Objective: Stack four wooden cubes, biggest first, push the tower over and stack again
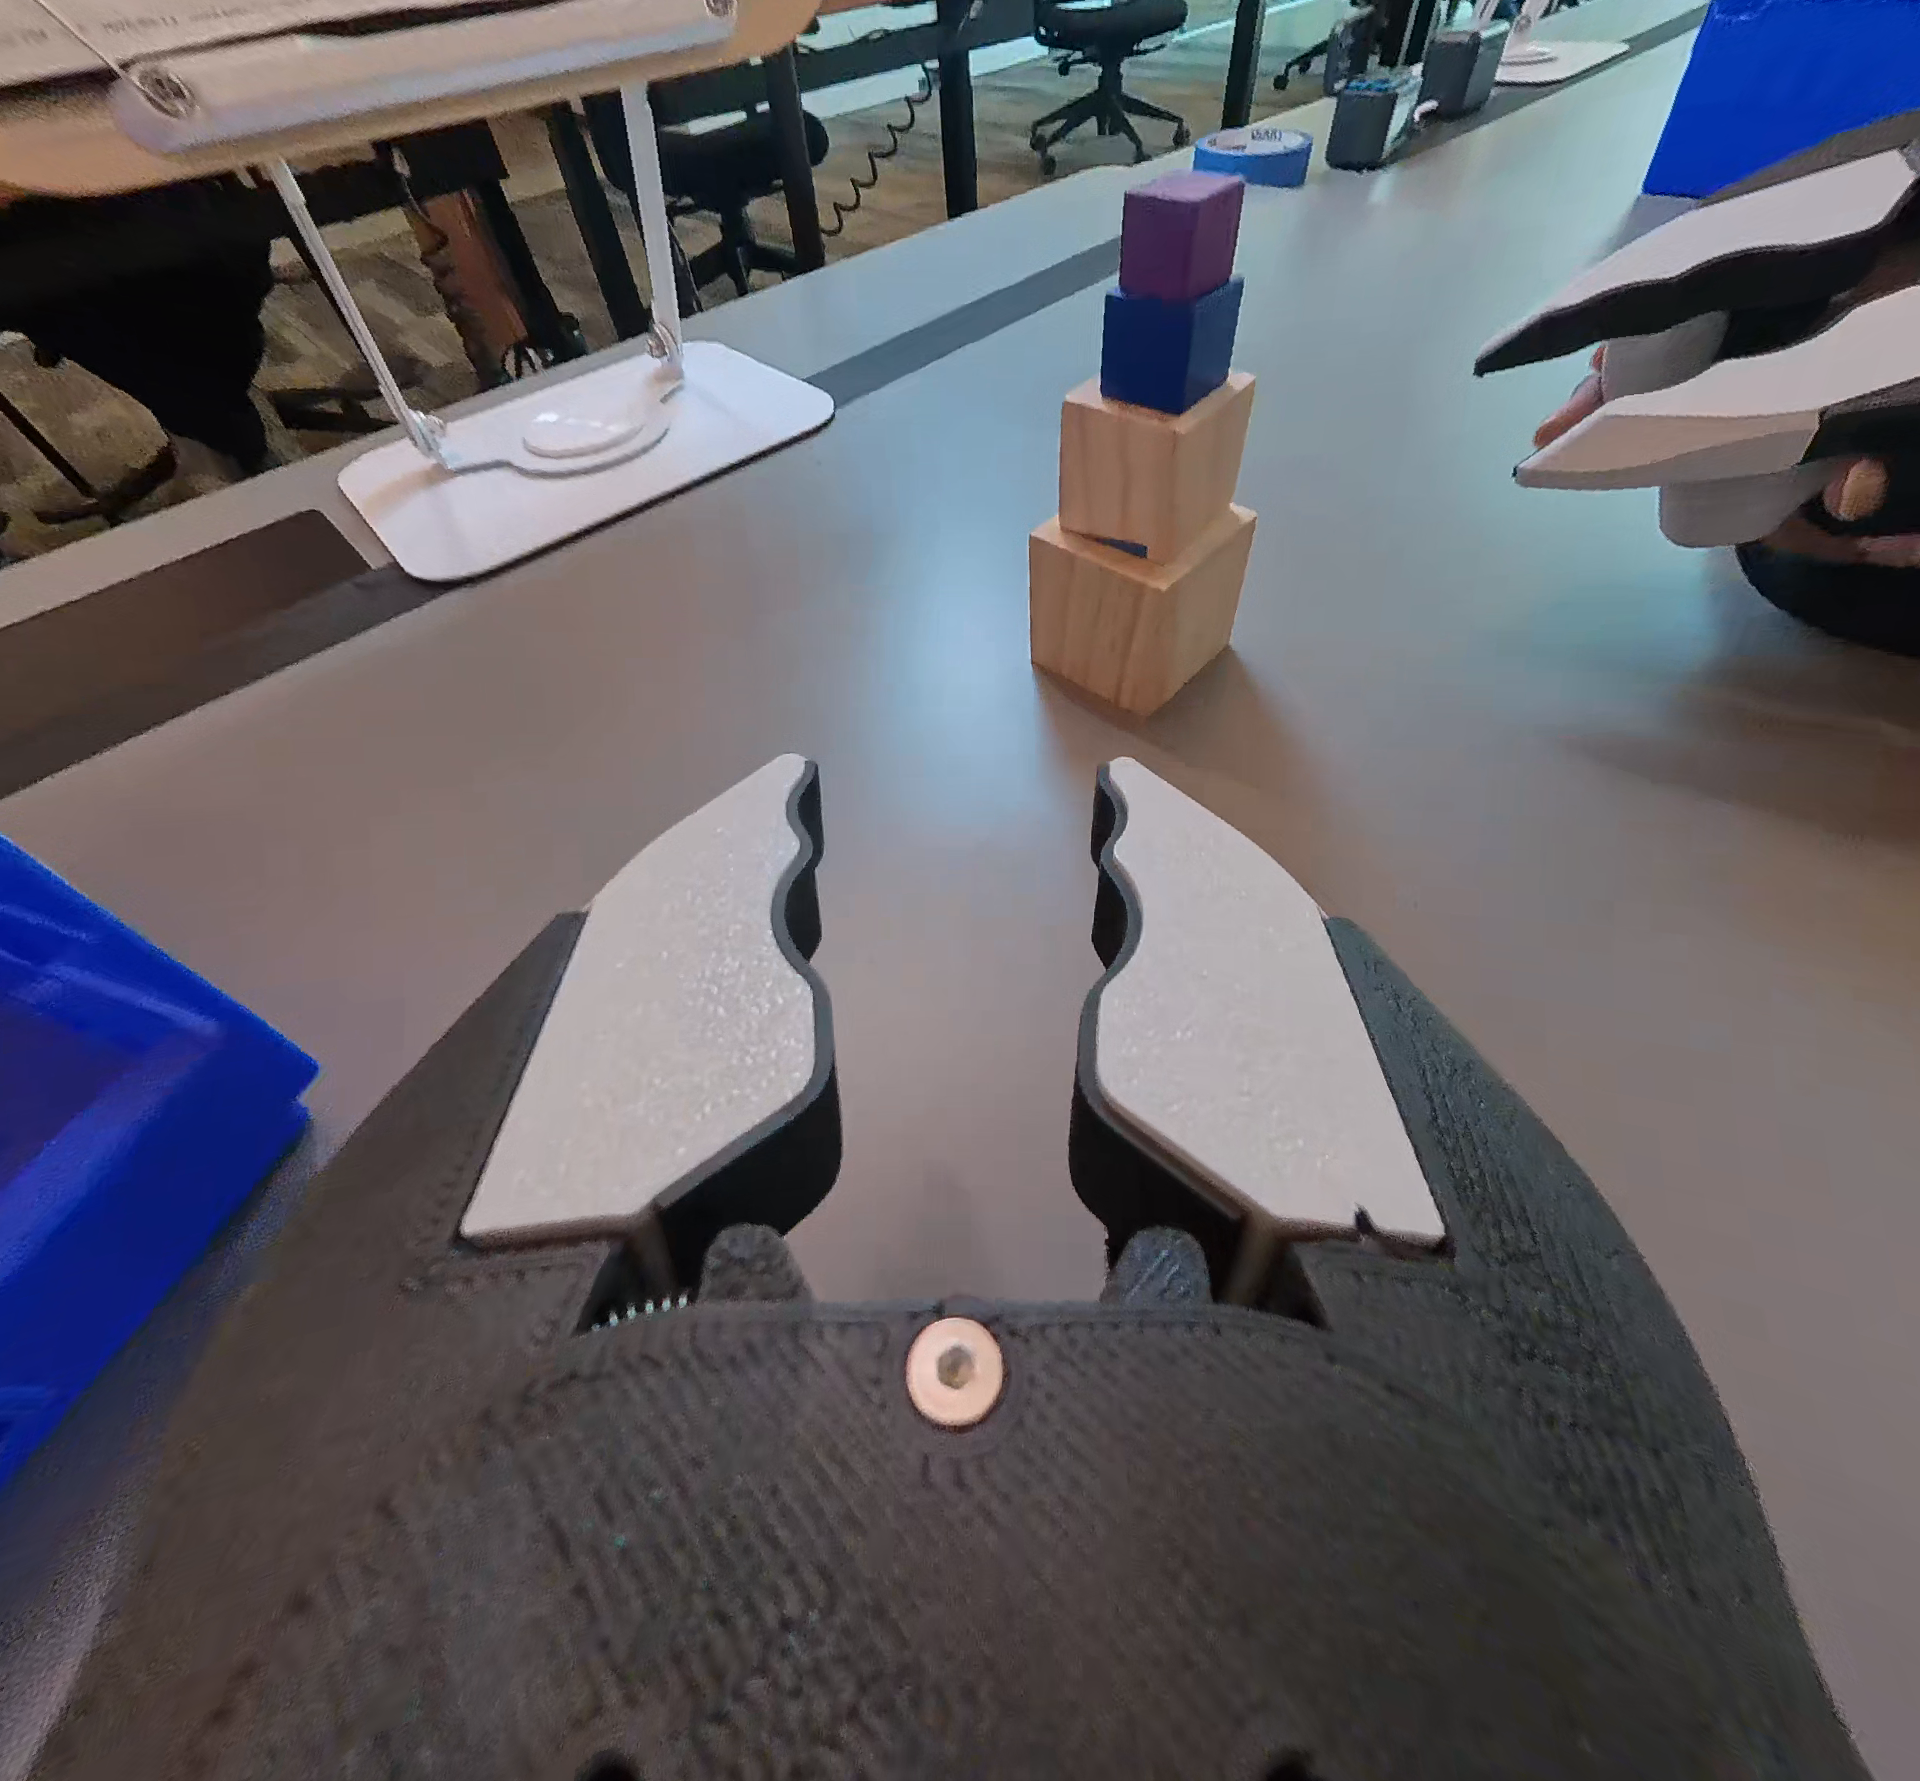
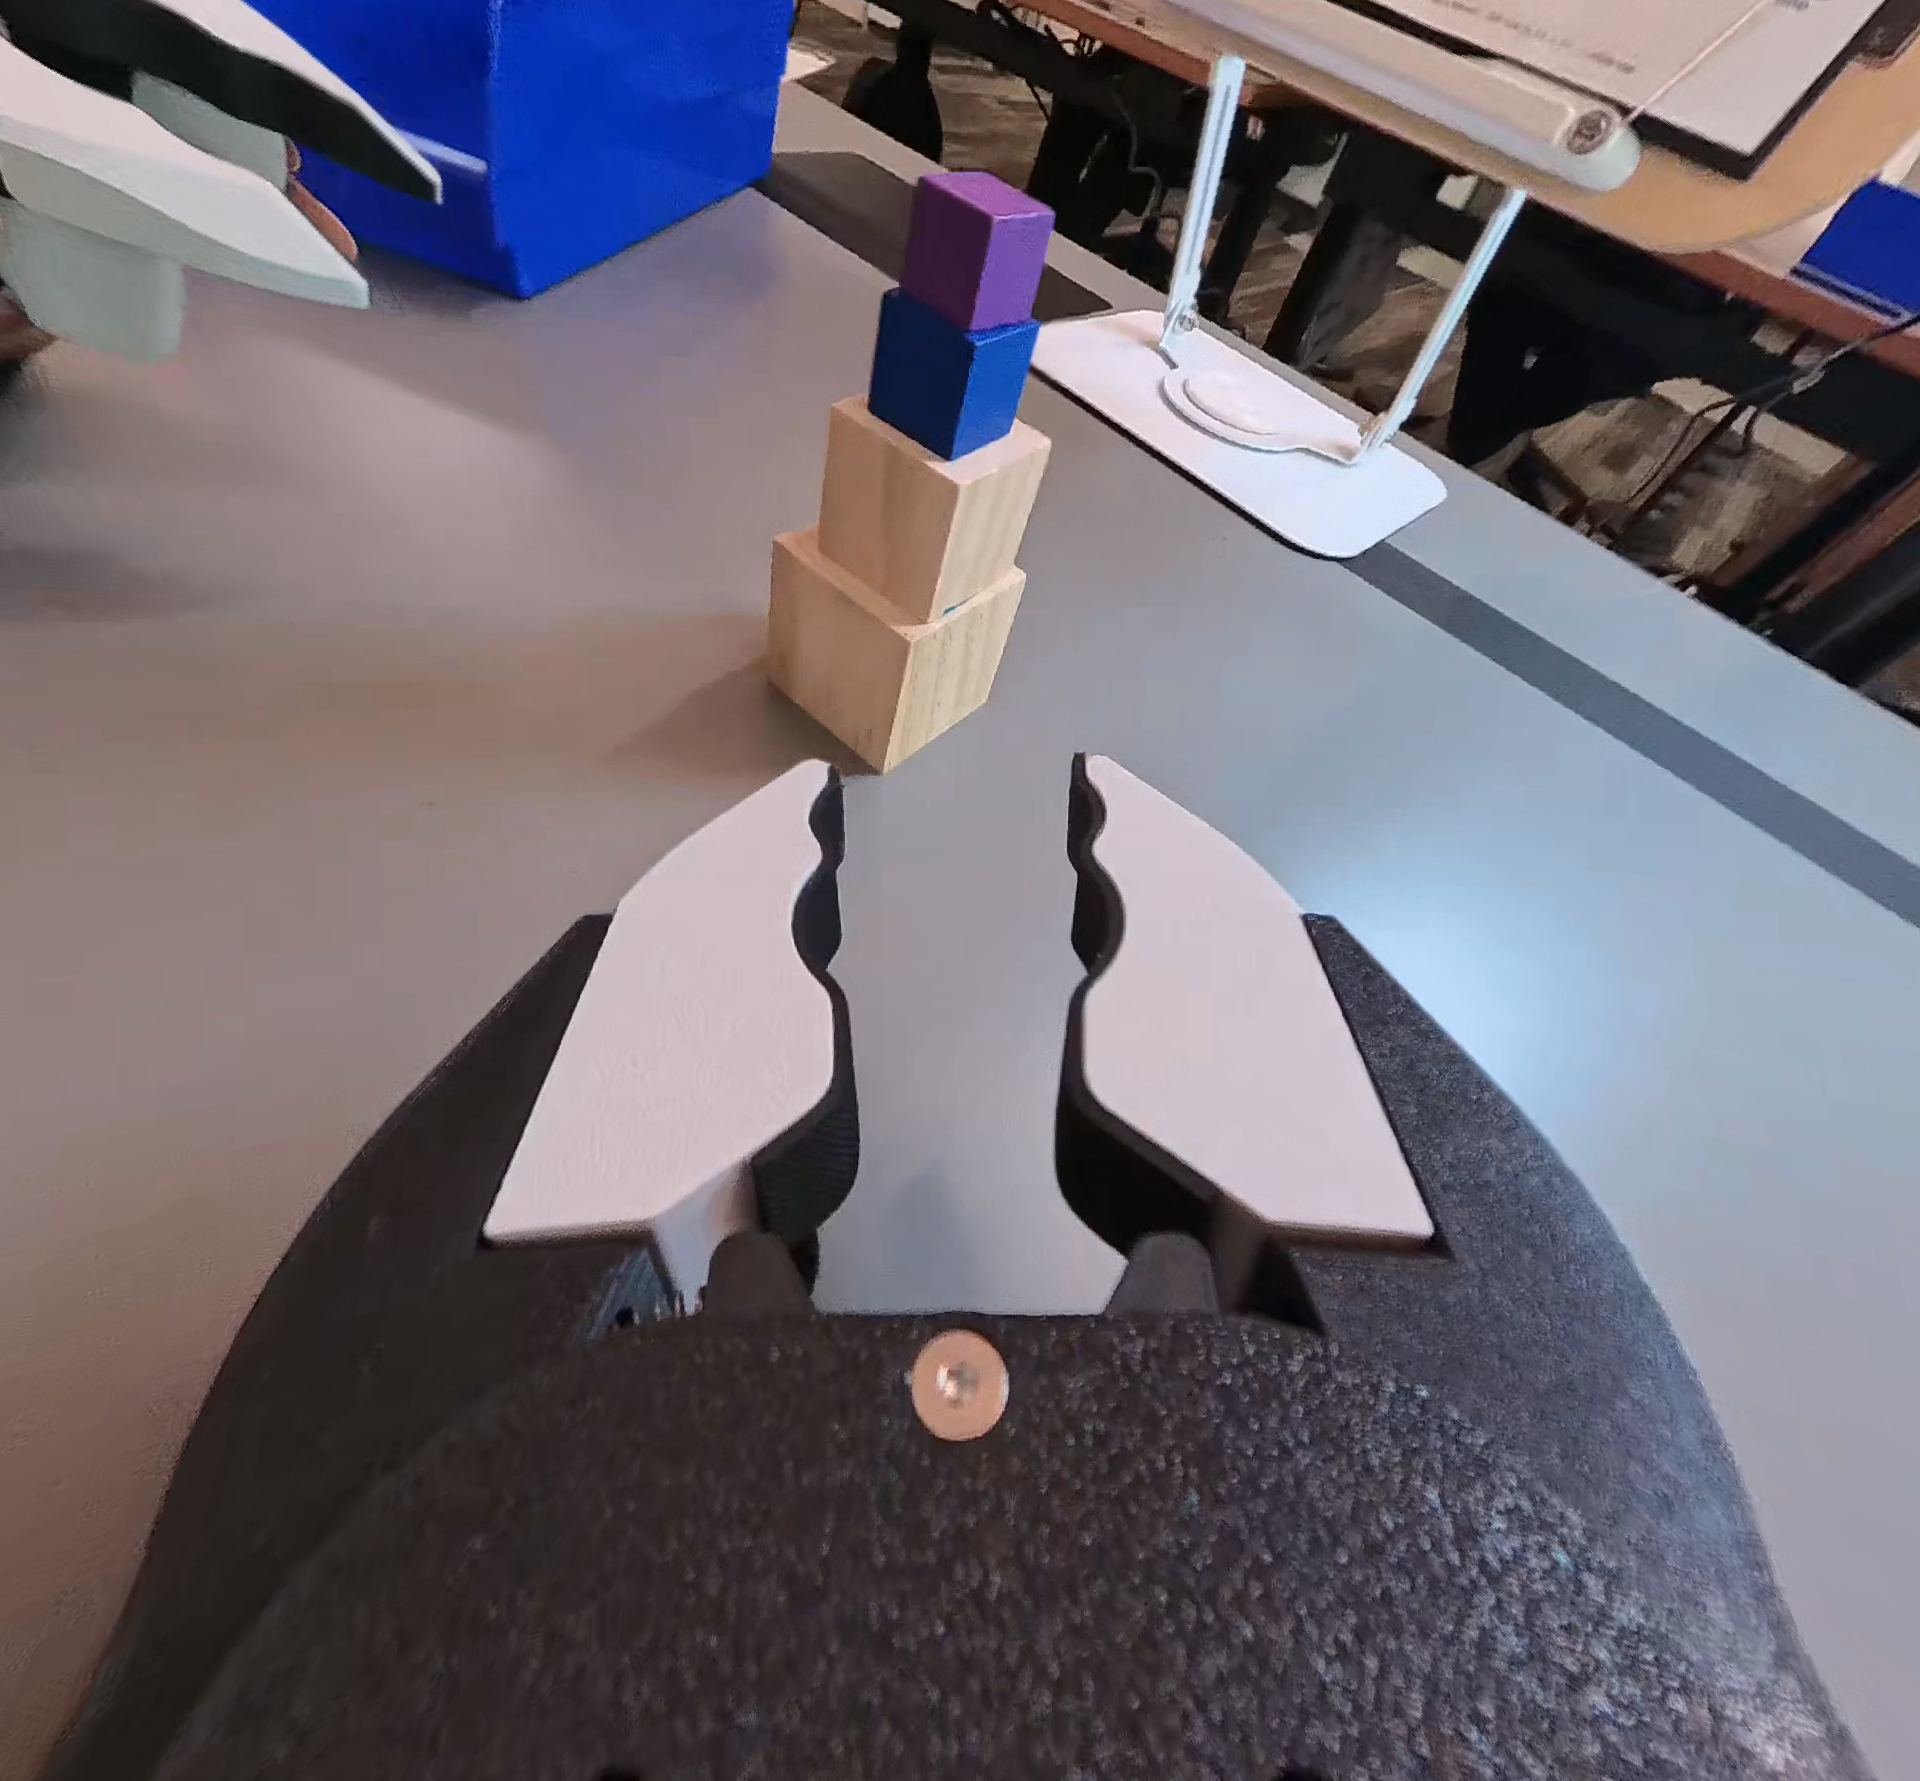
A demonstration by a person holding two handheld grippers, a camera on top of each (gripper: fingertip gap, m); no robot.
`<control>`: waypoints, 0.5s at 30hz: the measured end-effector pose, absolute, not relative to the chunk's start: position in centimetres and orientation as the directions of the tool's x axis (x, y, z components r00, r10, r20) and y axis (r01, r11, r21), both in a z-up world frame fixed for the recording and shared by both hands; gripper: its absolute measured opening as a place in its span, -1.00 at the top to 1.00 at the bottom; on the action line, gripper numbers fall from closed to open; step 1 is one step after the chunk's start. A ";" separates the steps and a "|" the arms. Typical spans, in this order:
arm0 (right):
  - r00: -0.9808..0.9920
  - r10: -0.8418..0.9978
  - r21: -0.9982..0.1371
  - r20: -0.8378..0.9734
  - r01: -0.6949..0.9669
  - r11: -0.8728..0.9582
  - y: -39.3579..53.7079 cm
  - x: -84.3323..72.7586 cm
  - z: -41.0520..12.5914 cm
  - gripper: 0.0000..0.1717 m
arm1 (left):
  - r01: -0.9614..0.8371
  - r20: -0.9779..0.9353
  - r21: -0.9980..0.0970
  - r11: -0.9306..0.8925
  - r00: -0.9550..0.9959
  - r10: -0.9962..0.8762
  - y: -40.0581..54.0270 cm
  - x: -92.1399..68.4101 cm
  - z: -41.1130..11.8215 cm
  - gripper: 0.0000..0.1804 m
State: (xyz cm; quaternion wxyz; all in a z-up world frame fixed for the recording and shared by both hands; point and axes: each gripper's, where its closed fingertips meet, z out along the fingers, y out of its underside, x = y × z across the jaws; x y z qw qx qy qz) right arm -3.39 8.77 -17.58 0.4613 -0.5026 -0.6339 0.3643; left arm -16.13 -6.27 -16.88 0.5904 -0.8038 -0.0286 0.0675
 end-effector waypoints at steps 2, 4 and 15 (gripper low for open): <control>-0.073 0.971 -0.925 0.229 0.294 0.240 8.6 -3.4 -17.5 0.47 | -0.025 -0.066 -0.951 -0.309 0.990 0.124 -6.4 -16.1 -17.3 0.43; -0.095 0.977 -0.923 0.189 0.322 0.210 8.5 -3.6 -18.0 0.22 | -0.013 -0.052 -0.946 -0.323 0.992 0.112 -6.3 -16.2 -17.7 0.35; -0.089 0.984 -0.917 0.154 0.359 0.176 9.0 -4.0 -18.5 0.04 | 0.001 -0.039 -0.954 -0.298 0.991 0.127 -6.3 -17.0 -17.1 0.28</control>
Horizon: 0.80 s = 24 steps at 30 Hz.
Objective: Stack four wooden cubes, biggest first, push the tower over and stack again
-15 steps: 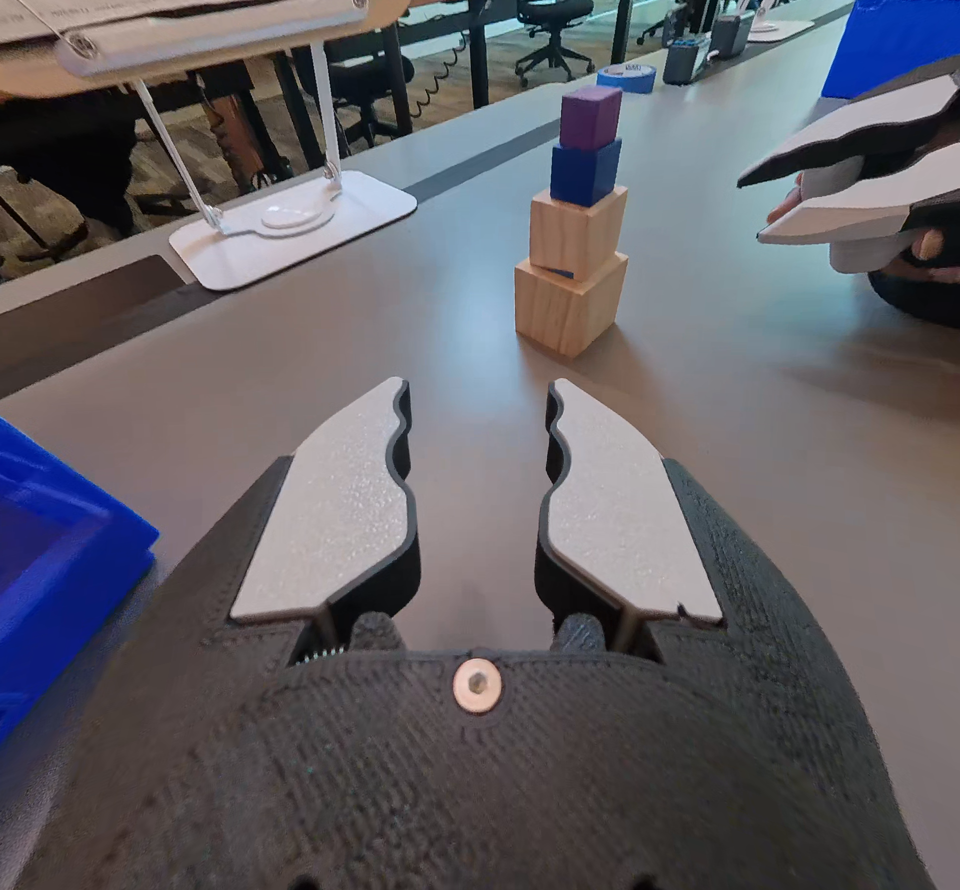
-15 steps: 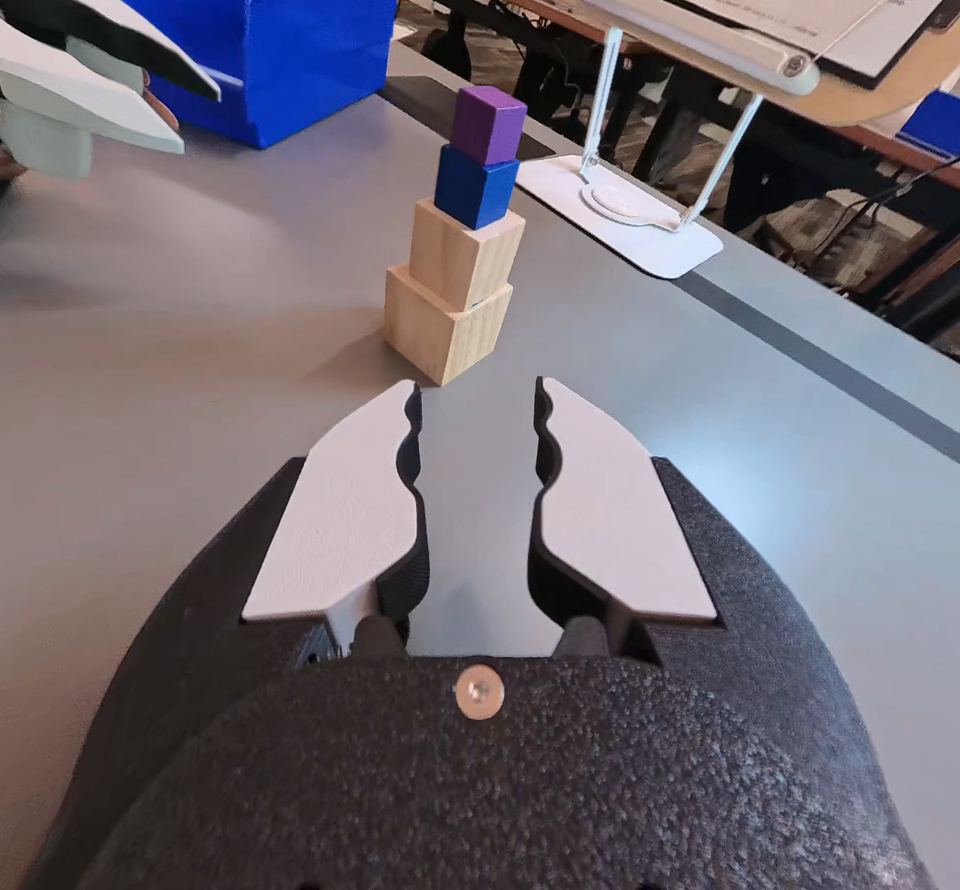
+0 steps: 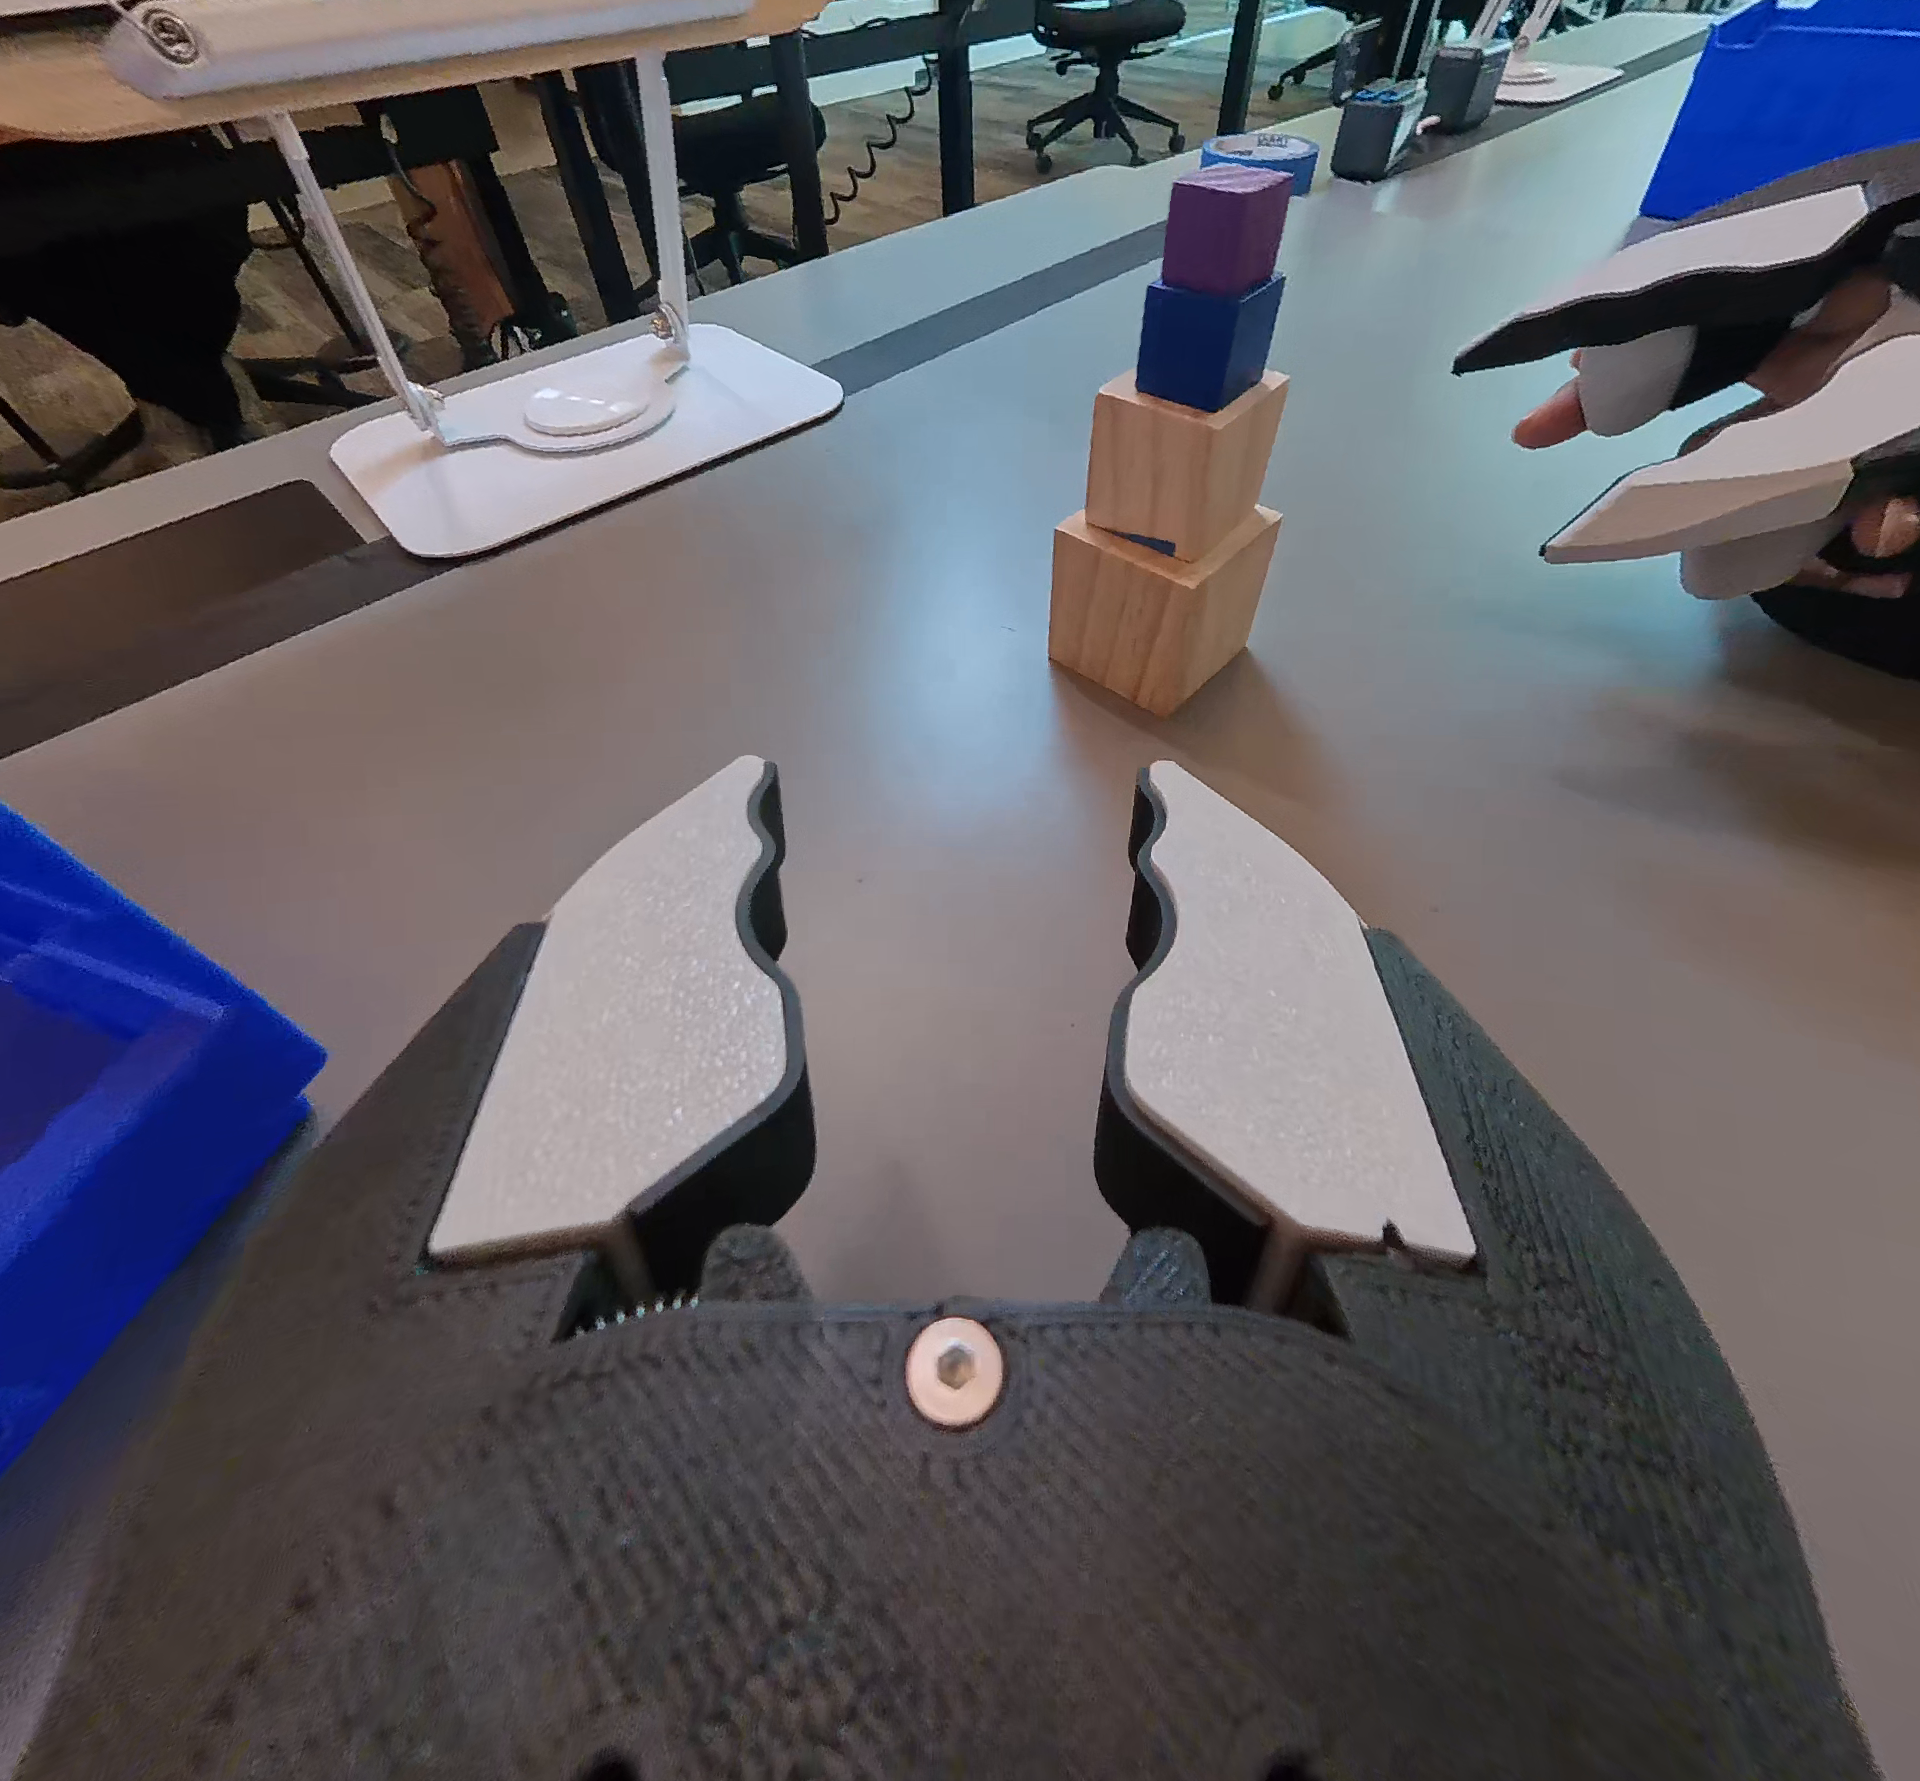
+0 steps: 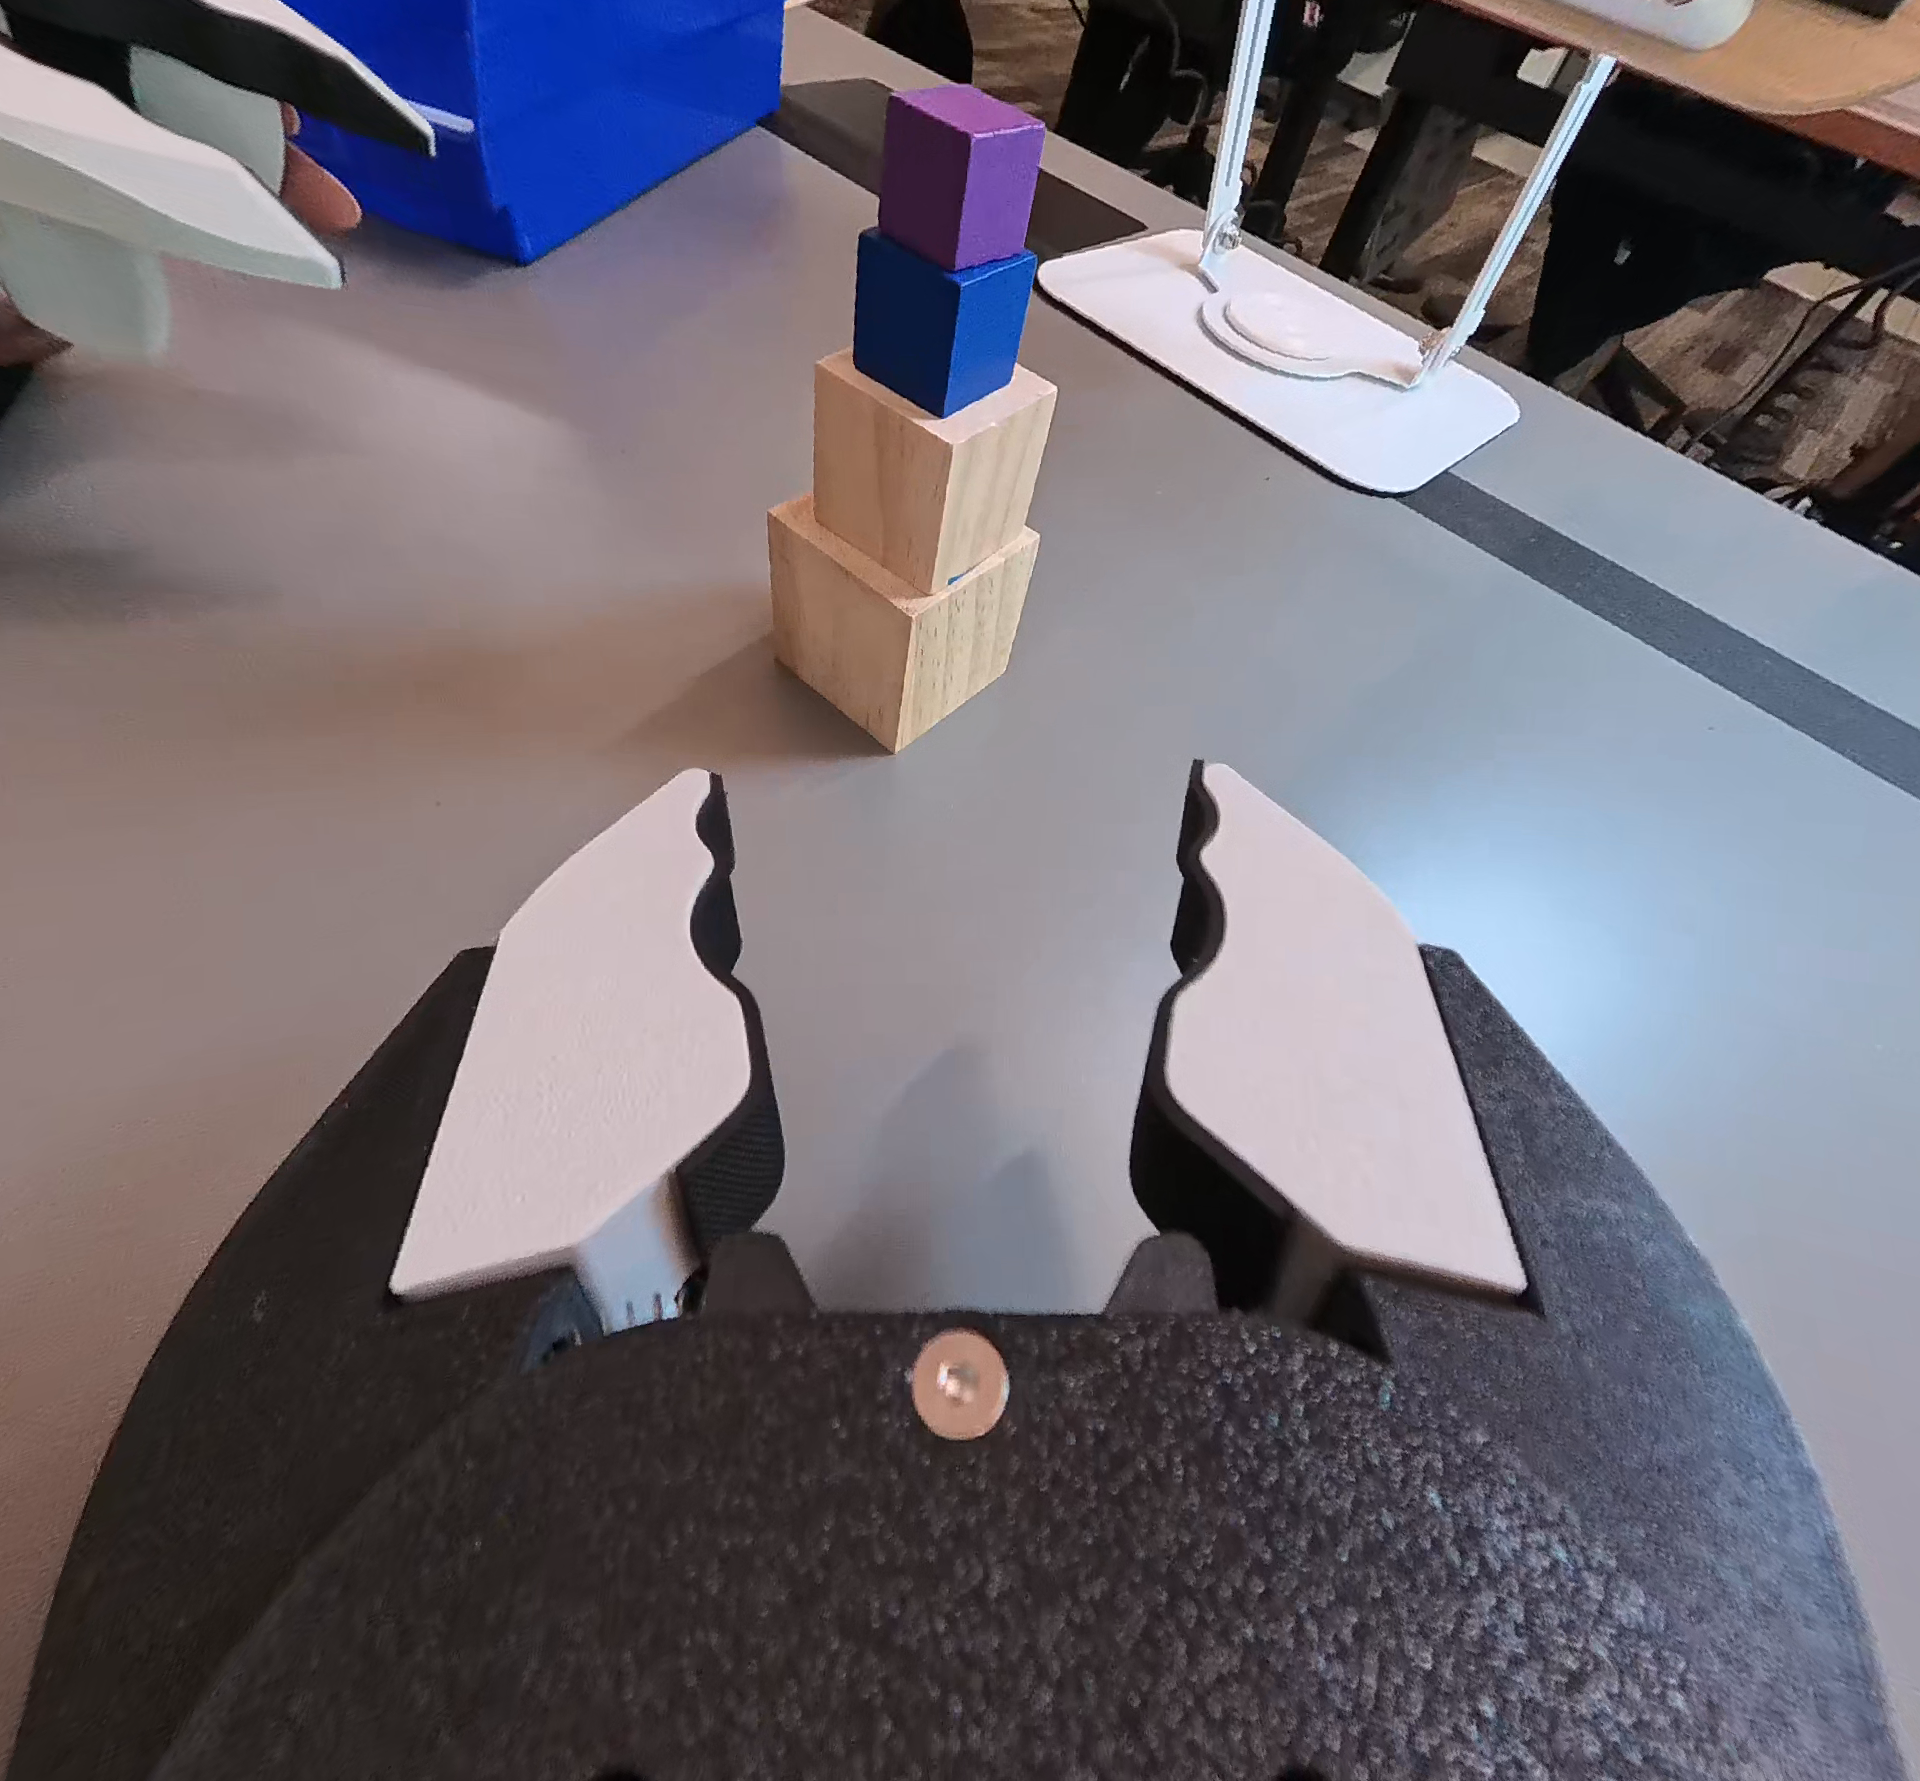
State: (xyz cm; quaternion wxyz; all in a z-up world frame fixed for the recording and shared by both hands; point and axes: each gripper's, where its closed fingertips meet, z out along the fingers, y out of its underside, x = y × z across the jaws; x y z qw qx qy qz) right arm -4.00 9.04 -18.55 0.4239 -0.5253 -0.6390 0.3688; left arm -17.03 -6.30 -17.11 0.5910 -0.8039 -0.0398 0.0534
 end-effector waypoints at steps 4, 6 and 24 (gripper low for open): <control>-0.083 0.984 -0.917 0.158 0.358 0.177 9.1 -4.0 -18.6 0.04 | 0.004 -0.037 -0.958 -0.288 0.990 0.136 -6.5 -17.3 -16.8 0.29; -0.076 0.985 -0.918 0.158 0.357 0.175 9.2 -4.0 -18.5 0.04 | 0.001 -0.040 -0.957 -0.291 0.990 0.137 -6.5 -17.4 -16.9 0.29; 0.110 0.925 -0.867 0.365 0.403 0.294 12.4 -5.1 -18.3 1.00 | -0.115 -0.179 -0.955 -0.274 0.958 0.223 -7.4 -18.4 -15.9 1.00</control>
